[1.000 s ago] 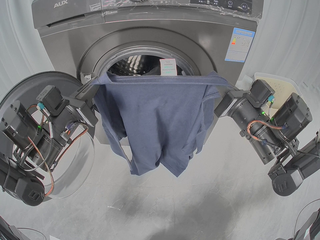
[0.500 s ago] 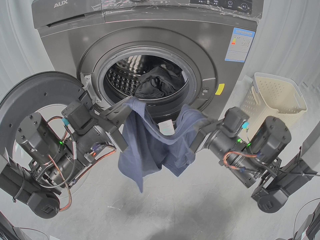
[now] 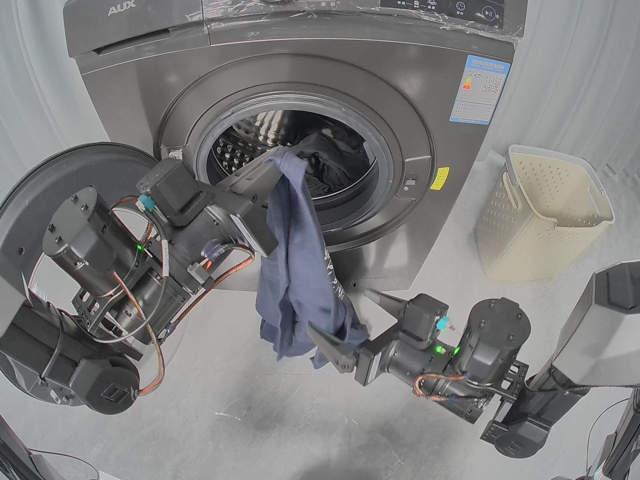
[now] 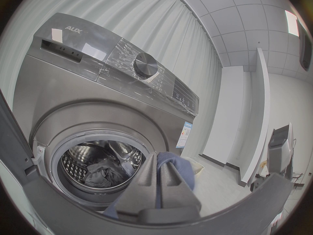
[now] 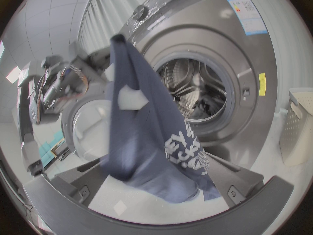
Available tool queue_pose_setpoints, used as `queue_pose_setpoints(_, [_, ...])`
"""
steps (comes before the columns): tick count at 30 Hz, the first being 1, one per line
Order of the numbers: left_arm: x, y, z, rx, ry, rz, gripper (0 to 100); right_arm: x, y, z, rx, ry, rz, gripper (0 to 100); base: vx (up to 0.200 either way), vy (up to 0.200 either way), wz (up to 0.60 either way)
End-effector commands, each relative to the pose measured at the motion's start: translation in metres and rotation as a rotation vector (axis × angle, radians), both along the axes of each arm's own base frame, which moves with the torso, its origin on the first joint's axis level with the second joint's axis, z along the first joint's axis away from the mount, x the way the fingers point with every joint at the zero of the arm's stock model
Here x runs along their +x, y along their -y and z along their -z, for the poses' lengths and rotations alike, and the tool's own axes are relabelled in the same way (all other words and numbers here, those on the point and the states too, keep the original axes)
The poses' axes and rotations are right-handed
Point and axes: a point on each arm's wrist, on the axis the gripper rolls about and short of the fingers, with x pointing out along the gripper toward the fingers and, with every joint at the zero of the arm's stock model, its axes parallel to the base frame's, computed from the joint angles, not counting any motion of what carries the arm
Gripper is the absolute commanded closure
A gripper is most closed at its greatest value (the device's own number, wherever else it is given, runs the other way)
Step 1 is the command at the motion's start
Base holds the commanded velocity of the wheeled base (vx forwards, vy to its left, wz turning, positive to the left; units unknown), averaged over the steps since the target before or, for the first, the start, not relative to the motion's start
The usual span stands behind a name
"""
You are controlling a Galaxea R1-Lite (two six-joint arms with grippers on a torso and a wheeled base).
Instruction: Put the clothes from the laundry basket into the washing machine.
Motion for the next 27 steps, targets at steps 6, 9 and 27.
queue_pose_setpoints(6, [0.003,0.002,-0.003,-0.014,0.009,-0.012,100,-0.013,0.004,0.037,-0.117,-0.101,-0.05,0,0.0,0.0,0.0])
queue_pose_setpoints(9, [0.003,0.002,-0.003,-0.012,0.006,-0.01,100,0.002,-0.002,0.043,-0.109,-0.094,-0.026,0,0.0,0.0,0.0])
queue_pose_setpoints(27, [0.0,0.005,-0.001,-0.007,0.003,0.0,100,0.063,-0.037,0.047,-0.011,0.019,0.02,0,0.0,0.0,0.0])
